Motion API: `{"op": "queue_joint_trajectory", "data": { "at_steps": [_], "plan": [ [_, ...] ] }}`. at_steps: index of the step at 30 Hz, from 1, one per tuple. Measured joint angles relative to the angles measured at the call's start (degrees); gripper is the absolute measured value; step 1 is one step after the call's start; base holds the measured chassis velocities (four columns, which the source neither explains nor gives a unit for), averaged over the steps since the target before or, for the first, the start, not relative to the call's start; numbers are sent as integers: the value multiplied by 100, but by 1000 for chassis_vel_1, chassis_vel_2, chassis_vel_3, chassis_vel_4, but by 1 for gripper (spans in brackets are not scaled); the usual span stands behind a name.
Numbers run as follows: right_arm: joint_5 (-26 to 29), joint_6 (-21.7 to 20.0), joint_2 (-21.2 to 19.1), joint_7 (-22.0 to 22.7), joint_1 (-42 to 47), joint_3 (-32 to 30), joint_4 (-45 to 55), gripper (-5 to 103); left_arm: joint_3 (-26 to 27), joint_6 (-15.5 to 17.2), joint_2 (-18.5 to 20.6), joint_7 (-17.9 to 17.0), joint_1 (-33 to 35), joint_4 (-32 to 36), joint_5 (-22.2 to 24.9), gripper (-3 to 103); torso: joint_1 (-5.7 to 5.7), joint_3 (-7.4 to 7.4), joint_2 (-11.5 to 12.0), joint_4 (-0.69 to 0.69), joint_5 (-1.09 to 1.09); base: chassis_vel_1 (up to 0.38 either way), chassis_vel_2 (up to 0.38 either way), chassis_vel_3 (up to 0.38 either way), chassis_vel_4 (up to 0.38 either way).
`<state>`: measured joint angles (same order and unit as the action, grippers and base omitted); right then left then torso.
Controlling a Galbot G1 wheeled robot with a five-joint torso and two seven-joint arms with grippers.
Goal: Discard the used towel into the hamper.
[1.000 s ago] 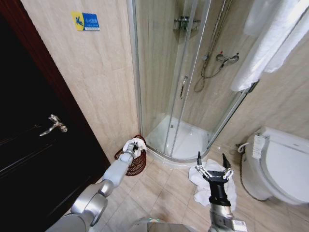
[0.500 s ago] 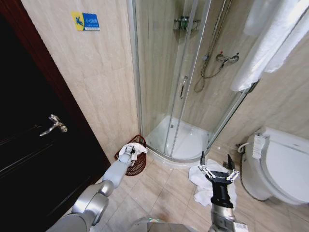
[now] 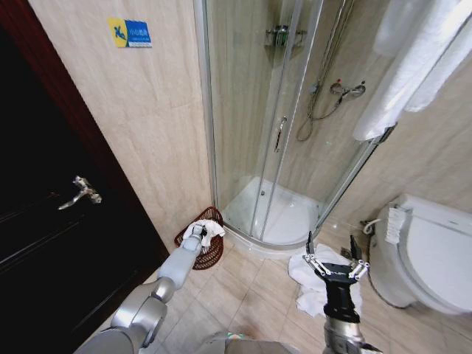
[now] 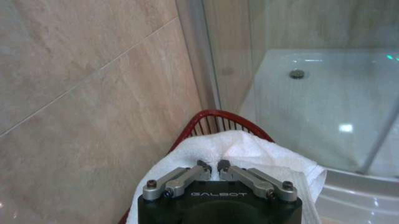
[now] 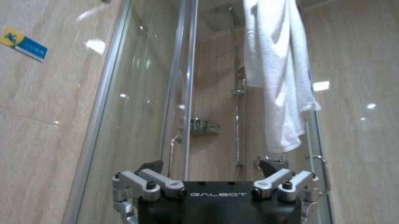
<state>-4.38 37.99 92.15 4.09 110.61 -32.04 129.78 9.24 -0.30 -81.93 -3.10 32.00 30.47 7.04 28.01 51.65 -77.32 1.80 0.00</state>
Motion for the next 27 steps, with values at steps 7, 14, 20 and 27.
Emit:
{"op": "queue_joint_trajectory", "data": {
  "at_steps": [7, 14, 20, 27],
  "plan": [
    [-274, 205, 1, 236, -3, 60, -64, 100, 105, 56, -11, -64, 47, 22, -114, 3, 10, 3, 4, 2, 1, -154, 164, 166, -148],
    [-318, 429, 1, 76, 111, 102, -43, 100, 217, 563, 53, -140, 171, 44, -1188, 3, 2, 1, 3, -2, -1, -48, 39, 22, -3],
    [-314, 576, 0, -117, 154, 137, -76, 100, 241, 557, 135, -181, 235, 49, -1248, 8, -4, -1, 0, 2, 0, 29, -8, -5, 18],
    [-311, 612, -1, -170, 170, 169, -82, 100, 231, 368, 129, -216, 248, 20, -1166, 40, 2, 0, 1, -1, 0, 0, 0, 0, 0]
  ]
}}
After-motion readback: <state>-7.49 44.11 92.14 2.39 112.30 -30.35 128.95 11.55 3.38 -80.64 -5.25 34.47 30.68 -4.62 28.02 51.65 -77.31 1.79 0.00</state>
